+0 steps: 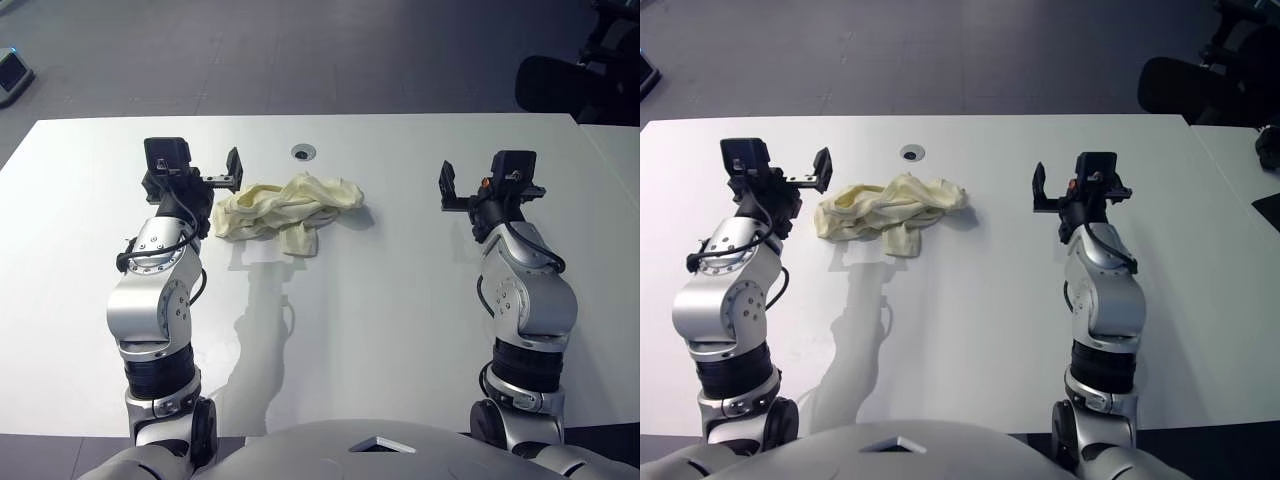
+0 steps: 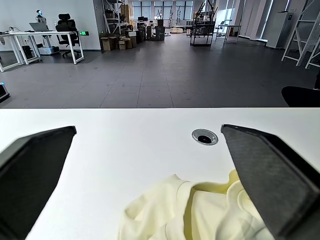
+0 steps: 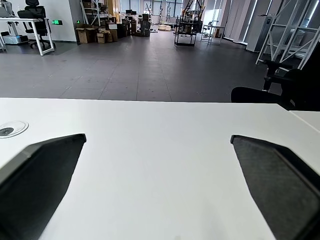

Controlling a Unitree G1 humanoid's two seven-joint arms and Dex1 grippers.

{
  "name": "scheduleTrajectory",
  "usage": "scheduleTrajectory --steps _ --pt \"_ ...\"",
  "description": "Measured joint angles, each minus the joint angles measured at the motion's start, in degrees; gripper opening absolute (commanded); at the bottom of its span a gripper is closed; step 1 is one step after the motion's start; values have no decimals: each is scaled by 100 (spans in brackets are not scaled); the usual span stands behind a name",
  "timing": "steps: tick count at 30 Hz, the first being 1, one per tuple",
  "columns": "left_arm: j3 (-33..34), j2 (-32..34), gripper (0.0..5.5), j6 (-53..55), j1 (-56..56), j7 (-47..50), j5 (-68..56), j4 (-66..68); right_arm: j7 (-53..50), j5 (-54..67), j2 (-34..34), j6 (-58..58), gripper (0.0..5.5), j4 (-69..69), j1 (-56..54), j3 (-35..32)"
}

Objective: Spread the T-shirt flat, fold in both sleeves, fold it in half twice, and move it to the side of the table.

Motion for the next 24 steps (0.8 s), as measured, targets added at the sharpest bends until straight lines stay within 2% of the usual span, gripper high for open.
scheduleTrajectory --steps 24 --pt "-28 72 539 -1 -48 -42 22 27 -41 -1 30 0 540 -9 47 11"
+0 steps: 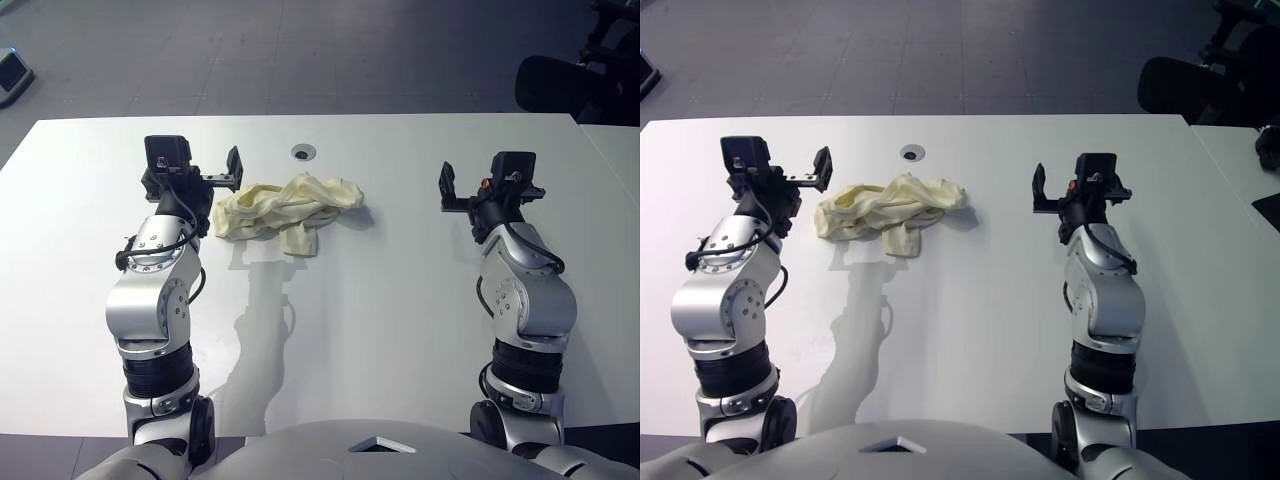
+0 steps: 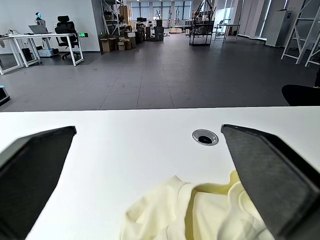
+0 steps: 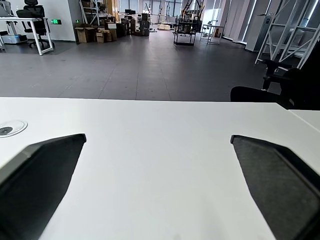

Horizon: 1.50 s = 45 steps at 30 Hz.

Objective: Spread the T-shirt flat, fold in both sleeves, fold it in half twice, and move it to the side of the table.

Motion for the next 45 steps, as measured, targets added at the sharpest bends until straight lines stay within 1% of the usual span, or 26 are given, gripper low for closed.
scheduleTrajectory --steps 29,30,34,35,37,38,40,42,45 --pt "-111 -5 539 -206 -105 3 16 276 -15 -3 23 -41 540 67 -50 50" --pt "-148 39 539 -328 -146 -64 33 467 -24 -3 23 -41 540 66 -49 49" --pt "-413 292 539 -1022 -558 -464 285 1966 -80 -6 49 -60 540 68 -45 67" --pt "-584 396 539 -1406 -782 -676 449 2682 -86 -6 49 -73 540 87 -49 74" --pt "-838 538 539 -1819 -1038 -920 665 3498 -85 -5 49 -90 540 141 -60 83" --pt "-1070 612 539 -2159 -1238 -1097 883 4135 -85 -4 49 -109 540 164 -71 91" --pt "-1484 745 539 -2598 -1435 -1363 1227 4842 -83 -4 48 -132 540 219 -120 94" --pt "-1957 872 539 -2970 -1486 -1648 1653 5246 -80 -3 48 -141 540 267 -161 102" --pt "-2482 1037 539 -3216 -1416 -2117 2023 5204 -71 -2 47 -178 540 283 -176 103"
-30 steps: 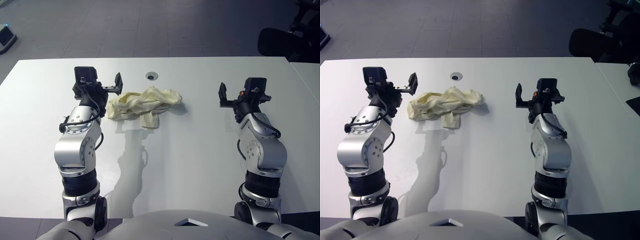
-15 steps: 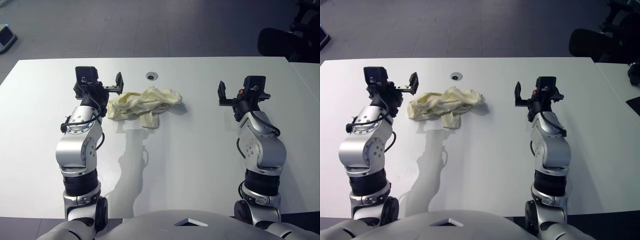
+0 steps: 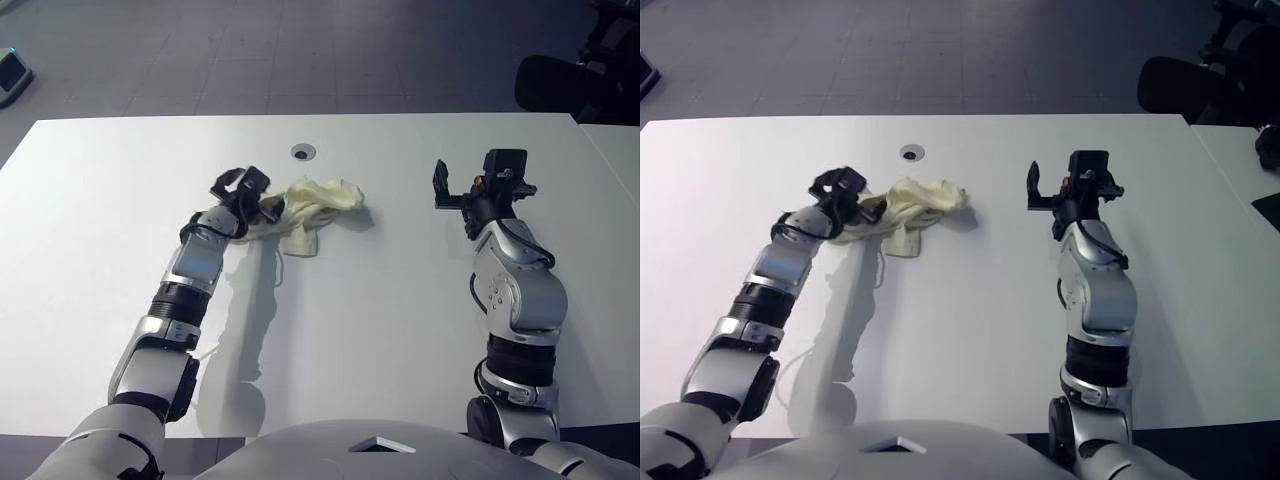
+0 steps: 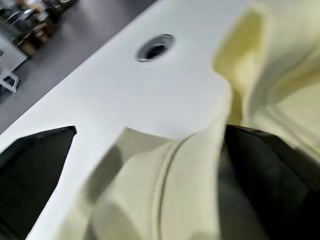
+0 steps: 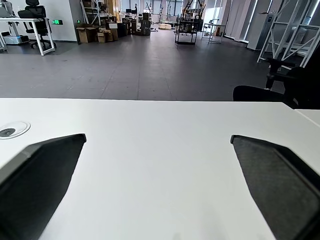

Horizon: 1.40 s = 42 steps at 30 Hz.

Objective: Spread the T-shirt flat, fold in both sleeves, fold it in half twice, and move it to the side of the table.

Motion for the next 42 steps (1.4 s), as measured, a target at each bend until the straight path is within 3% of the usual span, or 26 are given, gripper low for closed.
scheduleTrajectory --steps 4,12,19,24,27,30,35,42 --pt "-241 84 539 135 432 -539 -17 -893 5 1 -3 -21 540 -6 4 -2" --pt "-341 80 539 1520 1607 -1010 -310 -3132 109 -1 -85 -30 540 -46 24 5" --pt "958 -321 539 2898 1490 -868 -1414 -4466 617 126 -422 239 540 -278 6 58" --pt "1774 500 539 3627 1424 -1391 -2097 -5258 671 134 -473 410 540 -565 94 117" --pt "2221 1687 539 3608 2029 -2224 -2322 -5462 641 133 -453 538 540 -791 267 116" --pt "2305 2231 539 3289 2639 -2817 -2490 -5488 619 132 -426 581 540 -863 345 119" --pt "1885 2655 539 2280 3045 -3019 -2106 -5628 603 127 -423 617 540 -953 441 117" --pt "704 2634 428 1005 3141 -2408 -746 -5380 612 128 -420 632 540 -964 461 141"
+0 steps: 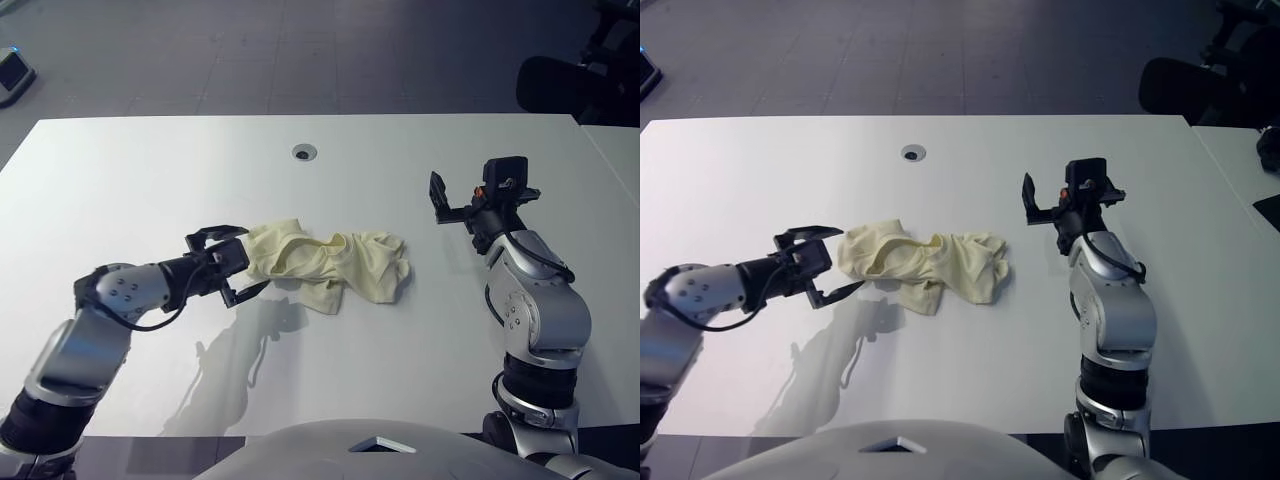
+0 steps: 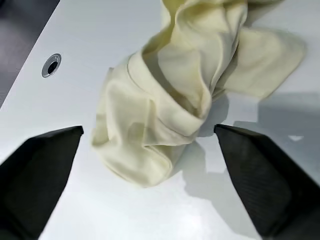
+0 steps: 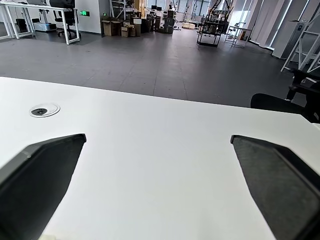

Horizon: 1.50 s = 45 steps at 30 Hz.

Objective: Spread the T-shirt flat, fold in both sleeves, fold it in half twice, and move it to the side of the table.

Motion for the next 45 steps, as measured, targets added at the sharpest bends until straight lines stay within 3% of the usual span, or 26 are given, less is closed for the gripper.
scheduleTrajectory --steps 5,26,33,41,45 --pt "-453 -123 350 -365 -6 221 488 175 11 -1 -5 1 540 7 -2 3" --pt "-531 -220 12 -538 -41 4 708 128 48 -50 -19 -8 540 40 -4 99" --pt "-447 24 8 -388 -233 -442 584 -176 1068 950 -163 472 540 37 -269 15" --pt "-459 201 7 -292 -231 -678 583 -315 2983 1451 -1583 626 540 133 -504 1407" --pt "-459 202 7 -292 -255 -678 584 -307 3212 1370 -1734 443 474 149 -494 1939"
